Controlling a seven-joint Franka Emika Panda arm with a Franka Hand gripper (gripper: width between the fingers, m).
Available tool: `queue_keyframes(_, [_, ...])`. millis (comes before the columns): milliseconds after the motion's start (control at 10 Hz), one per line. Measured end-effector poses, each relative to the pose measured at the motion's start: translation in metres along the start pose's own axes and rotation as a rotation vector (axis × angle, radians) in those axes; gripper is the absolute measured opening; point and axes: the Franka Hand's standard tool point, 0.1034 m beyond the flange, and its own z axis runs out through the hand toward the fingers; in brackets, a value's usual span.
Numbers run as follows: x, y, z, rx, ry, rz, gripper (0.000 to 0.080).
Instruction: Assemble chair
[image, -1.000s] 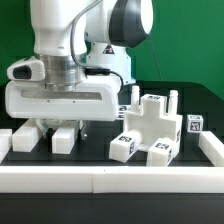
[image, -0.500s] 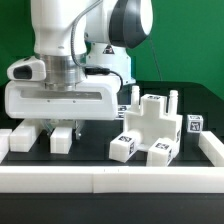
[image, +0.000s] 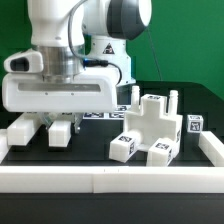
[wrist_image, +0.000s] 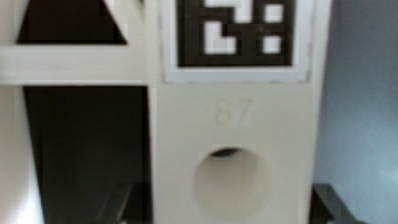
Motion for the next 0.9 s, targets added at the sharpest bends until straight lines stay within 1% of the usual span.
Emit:
queue_keyframes(200, [0.004,-0.007,-0.022,0.03,0.005,0.01,0.0288])
queue_keyframes(300, [0.007,-0.01,-0.032,0.04,0.012,0.014,0.0288])
queue_keyframes(400, [0.012,-0.014,-0.041,0.043,0.027,0.014,0.0288])
queue_keyframes(500, [0.014,-0.02,-0.046,0.044,0.034,0.015,0.0288])
queue_keyframes(600, [0.014,-0.024,-0.044,0.043,0.03,0.017,0.0288])
queue_keyframes(900, [0.013,-0.023,-0.042,0.042,0.027,0.017,0.0288])
